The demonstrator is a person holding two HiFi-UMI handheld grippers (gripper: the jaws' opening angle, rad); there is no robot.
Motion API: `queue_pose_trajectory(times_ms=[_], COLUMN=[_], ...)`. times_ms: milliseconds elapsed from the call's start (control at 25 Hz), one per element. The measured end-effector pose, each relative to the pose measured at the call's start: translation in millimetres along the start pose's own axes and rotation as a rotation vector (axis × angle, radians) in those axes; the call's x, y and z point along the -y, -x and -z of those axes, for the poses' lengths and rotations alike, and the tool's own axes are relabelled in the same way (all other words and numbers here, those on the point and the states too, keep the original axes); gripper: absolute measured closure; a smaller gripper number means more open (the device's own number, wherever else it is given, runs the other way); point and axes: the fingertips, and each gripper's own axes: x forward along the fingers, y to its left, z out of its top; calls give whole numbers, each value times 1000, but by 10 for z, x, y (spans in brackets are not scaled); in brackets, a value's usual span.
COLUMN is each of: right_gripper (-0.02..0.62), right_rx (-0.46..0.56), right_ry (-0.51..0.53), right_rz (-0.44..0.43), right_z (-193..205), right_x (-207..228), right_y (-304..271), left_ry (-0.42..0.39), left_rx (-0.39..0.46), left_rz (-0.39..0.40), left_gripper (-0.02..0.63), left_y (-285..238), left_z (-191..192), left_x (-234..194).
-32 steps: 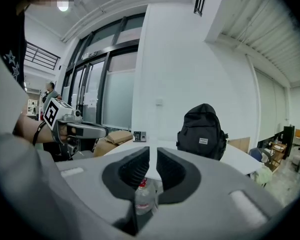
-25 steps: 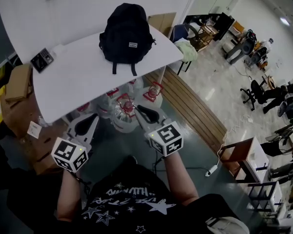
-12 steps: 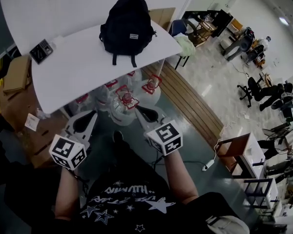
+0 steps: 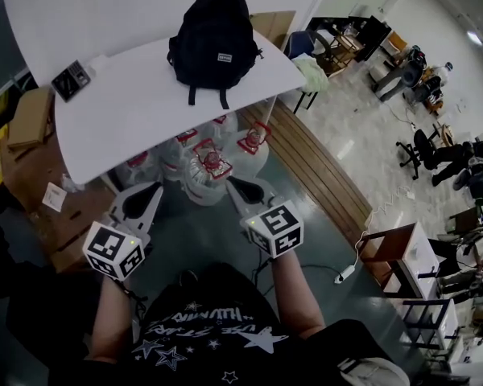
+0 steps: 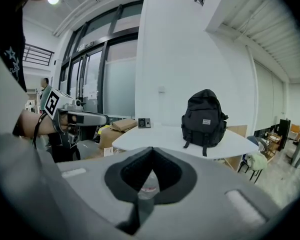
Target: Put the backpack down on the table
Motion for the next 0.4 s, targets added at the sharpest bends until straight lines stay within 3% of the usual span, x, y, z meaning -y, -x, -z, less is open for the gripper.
queue_pose_trajectory(times_ms=[400], right_gripper=[595], right_rx=[3], right_ry=[2], right_rz=[-7], right_z=[9], right_x=[155], right_y=[134], left_ry=[1], left_rx=[6], left_rz=[-33], left_gripper=[597], left_y=[-144], left_z=[-48], left_x=[76])
